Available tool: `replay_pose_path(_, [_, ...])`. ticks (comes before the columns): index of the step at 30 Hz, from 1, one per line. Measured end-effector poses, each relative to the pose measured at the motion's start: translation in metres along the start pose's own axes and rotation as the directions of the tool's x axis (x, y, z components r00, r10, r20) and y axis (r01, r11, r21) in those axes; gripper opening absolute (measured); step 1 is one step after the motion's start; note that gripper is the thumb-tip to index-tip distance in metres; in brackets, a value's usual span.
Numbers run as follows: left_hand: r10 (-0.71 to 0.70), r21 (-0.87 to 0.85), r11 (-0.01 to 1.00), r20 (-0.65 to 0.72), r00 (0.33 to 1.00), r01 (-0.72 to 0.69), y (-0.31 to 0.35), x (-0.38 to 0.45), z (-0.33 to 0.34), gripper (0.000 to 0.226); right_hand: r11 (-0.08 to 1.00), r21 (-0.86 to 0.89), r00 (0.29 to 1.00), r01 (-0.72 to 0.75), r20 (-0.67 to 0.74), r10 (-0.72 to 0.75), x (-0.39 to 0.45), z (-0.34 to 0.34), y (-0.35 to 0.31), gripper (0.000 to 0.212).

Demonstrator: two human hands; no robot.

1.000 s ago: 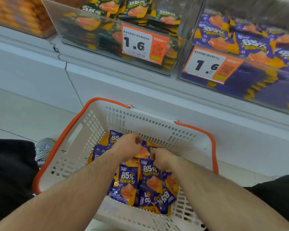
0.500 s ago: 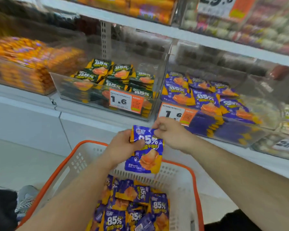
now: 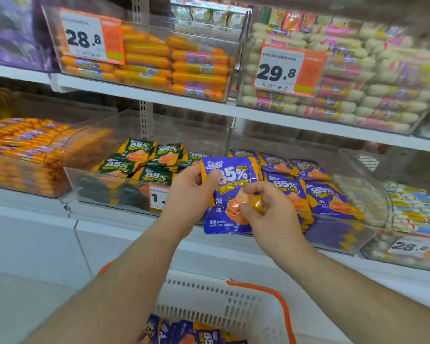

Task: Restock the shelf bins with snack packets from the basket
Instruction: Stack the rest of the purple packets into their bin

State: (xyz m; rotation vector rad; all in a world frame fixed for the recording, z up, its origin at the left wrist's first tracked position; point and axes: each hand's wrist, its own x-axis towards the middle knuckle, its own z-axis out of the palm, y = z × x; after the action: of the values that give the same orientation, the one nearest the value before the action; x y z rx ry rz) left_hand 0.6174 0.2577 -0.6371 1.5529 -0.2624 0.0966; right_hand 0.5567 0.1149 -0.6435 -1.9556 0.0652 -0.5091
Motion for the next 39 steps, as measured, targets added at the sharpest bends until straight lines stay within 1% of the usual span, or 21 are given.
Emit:
replay_pose_path(1, [0.086, 0.136, 0.988, -0.045, 0.995, -0.08, -0.002, 0.009, 0.002, 0.022, 0.999, 0.012, 0.997, -0.046, -0.056, 0.047, 0.008, -0.003, 0.001, 0.029])
replay_pose_path(2, [0.175, 0.294, 0.944, -0.062, 0.983, -0.15, -0.004, 0.017, 0.002, 0.024, 0.993, 0.051, 0.986, -0.103, -0.125, 0.108, 0.019, -0.008, -0.001, 0.027])
replay_pose_path(3, [0.247, 0.433, 0.877, -0.038, 0.968, -0.207, -0.008, 0.026, 0.001, 0.024, 0.985, 0.085, 0.968, -0.149, -0.19, 0.163, 0.032, -0.013, -0.002, 0.025])
replay_pose_path(5, [0.265, 0.616, 0.742, 0.089, 0.96, -0.262, -0.015, 0.04, 0.002, 0.034, 0.97, 0.124, 0.938, -0.207, -0.256, 0.233, 0.063, -0.026, -0.002, 0.023])
replay_pose_path(7, [0.187, 0.745, 0.617, 0.175, 0.967, -0.254, -0.02, 0.049, 0.007, 0.043, 0.959, 0.142, 0.929, -0.245, -0.249, 0.274, 0.095, -0.033, 0.0, 0.022])
replay_pose_path(8, [0.171, 0.802, 0.539, 0.195, 0.966, -0.257, -0.023, 0.051, 0.009, 0.042, 0.956, 0.112, 0.926, -0.272, -0.238, 0.292, 0.111, -0.034, 0.003, 0.023])
replay_pose_path(10, [0.221, 0.869, 0.401, 0.215, 0.951, -0.289, -0.028, 0.05, 0.013, 0.038, 0.951, 0.019, 0.93, -0.309, -0.203, 0.306, 0.139, -0.029, 0.009, 0.024])
replay_pose_path(11, [0.263, 0.886, 0.349, 0.219, 0.94, -0.304, -0.031, 0.047, 0.013, 0.039, 0.947, -0.04, 0.935, -0.318, -0.175, 0.307, 0.152, -0.026, 0.01, 0.018])
replay_pose_path(12, [0.294, 0.899, 0.31, 0.217, 0.931, -0.308, -0.033, 0.045, 0.013, 0.041, 0.941, -0.097, 0.94, -0.324, -0.145, 0.309, 0.163, -0.021, 0.012, 0.012])
replay_pose_path(13, [0.32, 0.906, 0.289, 0.213, 0.923, -0.309, -0.035, 0.044, 0.012, 0.042, 0.933, -0.137, 0.94, -0.332, -0.129, 0.316, 0.173, -0.017, 0.014, 0.02])
replay_pose_path(14, [0.334, 0.909, 0.281, 0.209, 0.919, -0.309, -0.037, 0.043, 0.012, 0.043, 0.926, -0.162, 0.938, -0.342, -0.106, 0.329, 0.18, -0.013, 0.016, 0.027])
replay_pose_path(15, [0.343, 0.907, 0.283, 0.207, 0.916, -0.311, -0.038, 0.044, 0.012, 0.045, 0.921, -0.166, 0.936, -0.351, -0.101, 0.338, 0.184, -0.008, 0.016, 0.027])
replay_pose_path(17, [0.365, 0.905, 0.283, 0.205, 0.908, -0.318, -0.04, 0.046, 0.014, 0.049, 0.895, -0.261, 0.931, -0.362, -0.147, 0.333, 0.192, 0.003, 0.022, 0.007])
replay_pose_path(18, [0.375, 0.904, 0.282, 0.204, 0.904, -0.321, -0.041, 0.047, 0.014, 0.049, 0.863, -0.355, 0.932, -0.359, -0.188, 0.311, 0.195, 0.009, 0.026, 0.009])
replay_pose_path(19, [0.372, 0.905, 0.281, 0.205, 0.905, -0.321, -0.041, 0.047, 0.015, 0.047, 0.82, -0.445, 0.932, -0.36, -0.207, 0.296, 0.196, 0.015, 0.029, 0.018])
replay_pose_path(22, [0.36, 0.905, 0.286, 0.204, 0.91, -0.316, -0.042, 0.047, 0.016, 0.044, 0.72, -0.621, 0.945, -0.311, -0.123, 0.302, 0.194, 0.024, 0.031, 0.036])
replay_pose_path(25, [0.361, 0.91, 0.275, 0.201, 0.911, -0.309, -0.041, 0.047, 0.017, 0.045, 0.55, -0.801, 0.954, -0.235, -0.082, 0.289, 0.193, 0.021, 0.03, 0.06])
replay_pose_path(27, [0.351, 0.916, 0.264, 0.201, 0.914, -0.303, -0.042, 0.048, 0.017, 0.046, 0.498, -0.836, 0.947, -0.231, -0.076, 0.312, 0.193, 0.019, 0.031, 0.069])
replay_pose_path(29, [0.35, 0.917, 0.263, 0.198, 0.916, -0.299, -0.041, 0.048, 0.017, 0.046, 0.482, -0.844, 0.94, -0.236, -0.073, 0.333, 0.192, 0.02, 0.029, 0.071])
replay_pose_path(32, [0.337, 0.927, 0.239, 0.2, 0.92, -0.289, -0.039, 0.047, 0.017, 0.046, 0.488, -0.835, 0.926, -0.254, -0.065, 0.372, 0.193, 0.02, 0.027, 0.067])
replay_pose_path(39, [0.293, 0.912, 0.287, 0.208, 0.933, -0.294, -0.04, 0.049, 0.015, 0.046, 0.53, -0.811, 0.91, -0.249, -0.009, 0.414, 0.194, 0.015, 0.031, 0.063])
